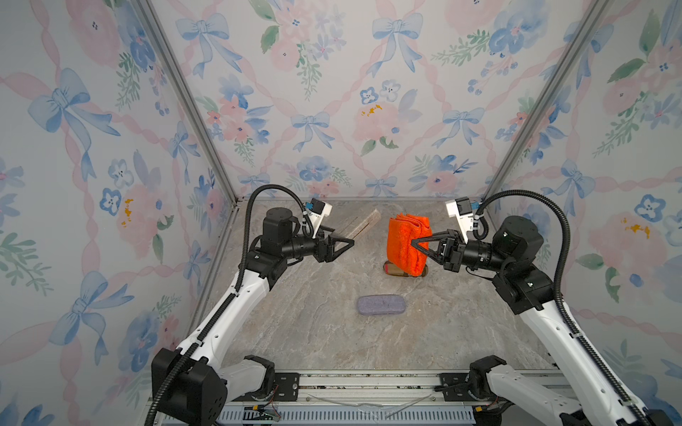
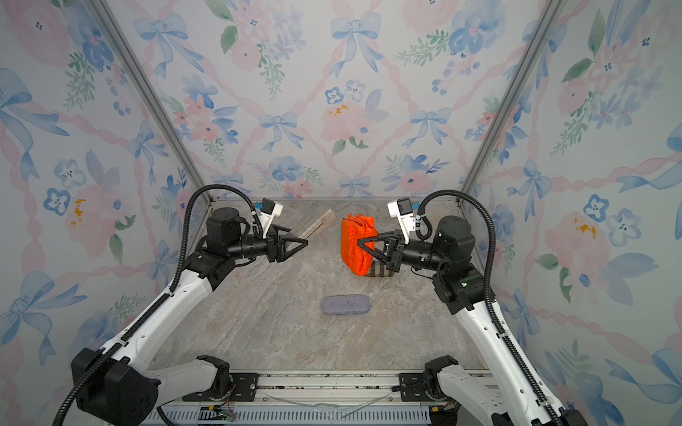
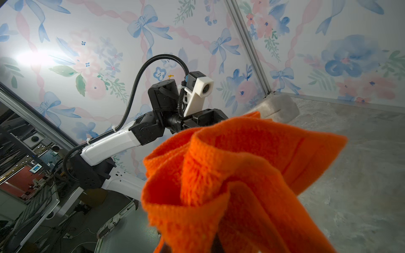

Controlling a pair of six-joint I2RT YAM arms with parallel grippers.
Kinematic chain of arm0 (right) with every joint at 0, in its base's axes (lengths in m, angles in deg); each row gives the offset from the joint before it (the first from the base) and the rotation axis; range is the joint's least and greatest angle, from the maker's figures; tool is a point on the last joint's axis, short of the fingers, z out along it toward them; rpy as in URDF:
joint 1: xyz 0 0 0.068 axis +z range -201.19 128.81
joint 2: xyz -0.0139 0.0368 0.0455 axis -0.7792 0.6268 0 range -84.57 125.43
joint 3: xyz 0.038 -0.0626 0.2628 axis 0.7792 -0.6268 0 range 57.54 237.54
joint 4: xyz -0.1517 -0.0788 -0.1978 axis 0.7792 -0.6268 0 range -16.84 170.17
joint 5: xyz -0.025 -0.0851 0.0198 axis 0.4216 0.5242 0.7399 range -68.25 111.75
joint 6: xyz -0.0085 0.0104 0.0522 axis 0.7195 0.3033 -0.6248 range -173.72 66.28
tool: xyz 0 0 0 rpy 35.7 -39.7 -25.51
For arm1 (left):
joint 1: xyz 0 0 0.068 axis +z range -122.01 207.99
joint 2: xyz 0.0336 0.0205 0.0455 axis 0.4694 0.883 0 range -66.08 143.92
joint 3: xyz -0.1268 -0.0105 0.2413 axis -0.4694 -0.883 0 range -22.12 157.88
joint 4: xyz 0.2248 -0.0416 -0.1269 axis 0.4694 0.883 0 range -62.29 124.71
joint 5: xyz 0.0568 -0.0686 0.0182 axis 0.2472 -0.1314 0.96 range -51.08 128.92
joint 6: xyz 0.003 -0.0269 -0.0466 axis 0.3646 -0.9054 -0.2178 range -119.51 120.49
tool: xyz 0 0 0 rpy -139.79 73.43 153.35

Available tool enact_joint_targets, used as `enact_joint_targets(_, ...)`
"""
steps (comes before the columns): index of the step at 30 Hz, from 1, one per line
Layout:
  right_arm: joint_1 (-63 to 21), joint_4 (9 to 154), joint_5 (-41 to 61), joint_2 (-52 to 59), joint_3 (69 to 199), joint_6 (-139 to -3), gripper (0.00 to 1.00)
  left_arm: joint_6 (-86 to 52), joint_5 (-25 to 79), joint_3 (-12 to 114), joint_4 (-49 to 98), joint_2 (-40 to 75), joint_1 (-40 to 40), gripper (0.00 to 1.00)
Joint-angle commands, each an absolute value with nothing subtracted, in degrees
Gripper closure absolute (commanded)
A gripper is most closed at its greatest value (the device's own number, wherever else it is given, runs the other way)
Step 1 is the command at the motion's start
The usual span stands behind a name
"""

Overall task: Wipe the eyeglass case
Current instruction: Wipe the dirt from the eyeglass case.

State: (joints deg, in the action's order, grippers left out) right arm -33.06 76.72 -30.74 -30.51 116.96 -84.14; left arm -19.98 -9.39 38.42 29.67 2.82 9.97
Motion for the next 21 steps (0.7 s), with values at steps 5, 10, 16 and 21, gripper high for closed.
enact_joint_targets(5, -26.5, 107.9, -15.6, -34.0, 105.2, -89.0, 1.0, -44.4, -15.0, 39.4, 9.0, 1.3, 8.4, 0.63)
enact_joint_targets(10, -16.2, 119.2, -11.0, -27.4, 107.4, -83.4, 1.0, -47.8, -13.7, 40.4, 9.0, 1.1, 3.5, 0.62)
enact_joint_targets(16, -16.5, 125.1, -10.2, -18.9, 112.8, -82.8, 1.0, -51.9, -13.0, 38.8, 7.6, 0.1, 0.9, 0.62)
enact_joint_targets(21, -23.5, 129.5, -10.4, -15.0, 113.4, -85.0, 1.0, -54.7, -13.9, 37.9, 6.3, -0.7, 0.4, 0.62)
